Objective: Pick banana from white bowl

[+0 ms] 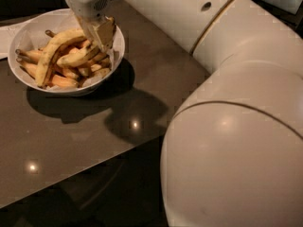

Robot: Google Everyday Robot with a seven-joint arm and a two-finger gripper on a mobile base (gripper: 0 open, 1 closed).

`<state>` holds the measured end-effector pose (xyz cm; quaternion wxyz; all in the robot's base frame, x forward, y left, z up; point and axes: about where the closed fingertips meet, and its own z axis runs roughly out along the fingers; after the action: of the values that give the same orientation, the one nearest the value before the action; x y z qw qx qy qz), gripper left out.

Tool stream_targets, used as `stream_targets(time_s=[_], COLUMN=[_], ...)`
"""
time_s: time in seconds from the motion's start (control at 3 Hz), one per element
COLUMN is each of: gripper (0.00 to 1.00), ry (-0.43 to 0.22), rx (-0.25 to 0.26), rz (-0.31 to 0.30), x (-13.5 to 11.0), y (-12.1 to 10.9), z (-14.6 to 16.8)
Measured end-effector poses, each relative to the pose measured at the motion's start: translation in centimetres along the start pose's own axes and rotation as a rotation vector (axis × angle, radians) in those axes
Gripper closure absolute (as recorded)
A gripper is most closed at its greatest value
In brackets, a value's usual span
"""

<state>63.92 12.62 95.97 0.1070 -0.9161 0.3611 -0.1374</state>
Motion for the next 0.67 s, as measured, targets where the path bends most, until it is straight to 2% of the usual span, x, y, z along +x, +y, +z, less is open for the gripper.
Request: stream_targets(time_s=[0.67], gripper=[1.00], ry=[-0.054], rx=[0.069], rz=[0.076], x=[0.3], y=[1.5], z=[-3.3])
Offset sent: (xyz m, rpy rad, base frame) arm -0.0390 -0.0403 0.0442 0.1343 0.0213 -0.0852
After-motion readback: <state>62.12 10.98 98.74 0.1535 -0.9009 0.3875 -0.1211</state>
